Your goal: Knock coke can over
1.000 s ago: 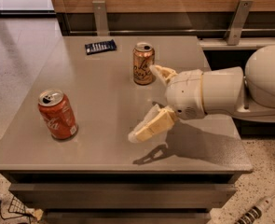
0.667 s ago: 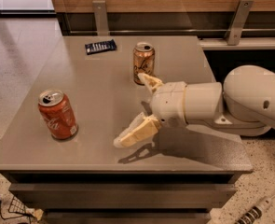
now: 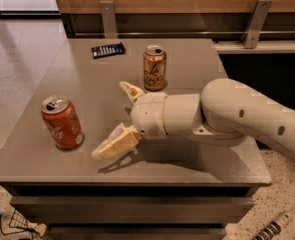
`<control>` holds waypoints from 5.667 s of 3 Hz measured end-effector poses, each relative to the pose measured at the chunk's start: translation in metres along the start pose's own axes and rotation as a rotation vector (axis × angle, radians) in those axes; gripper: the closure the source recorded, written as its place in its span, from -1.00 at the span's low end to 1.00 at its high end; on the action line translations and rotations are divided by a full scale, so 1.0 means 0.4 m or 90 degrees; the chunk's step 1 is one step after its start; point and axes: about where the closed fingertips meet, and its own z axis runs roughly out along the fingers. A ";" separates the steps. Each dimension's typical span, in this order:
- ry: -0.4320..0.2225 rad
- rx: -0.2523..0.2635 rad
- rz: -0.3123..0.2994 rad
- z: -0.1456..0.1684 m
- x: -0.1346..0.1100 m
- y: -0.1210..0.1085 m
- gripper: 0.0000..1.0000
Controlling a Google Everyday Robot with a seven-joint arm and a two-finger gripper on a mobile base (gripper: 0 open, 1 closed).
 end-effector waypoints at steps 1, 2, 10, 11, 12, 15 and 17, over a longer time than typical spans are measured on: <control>0.003 -0.018 0.016 0.068 -0.003 0.011 -1.00; 0.005 -0.031 0.035 0.127 -0.019 0.016 -1.00; 0.016 -0.080 0.032 0.210 -0.097 0.057 1.00; 0.079 -0.096 -0.003 0.179 -0.156 0.057 1.00; 0.156 -0.114 -0.023 0.145 -0.201 0.051 1.00; 0.339 -0.089 -0.016 0.081 -0.209 0.048 1.00; 0.533 -0.051 -0.024 0.063 -0.108 0.039 1.00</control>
Offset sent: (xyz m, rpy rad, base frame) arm 0.0146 0.0778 -0.0111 0.0101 0.1207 0.0326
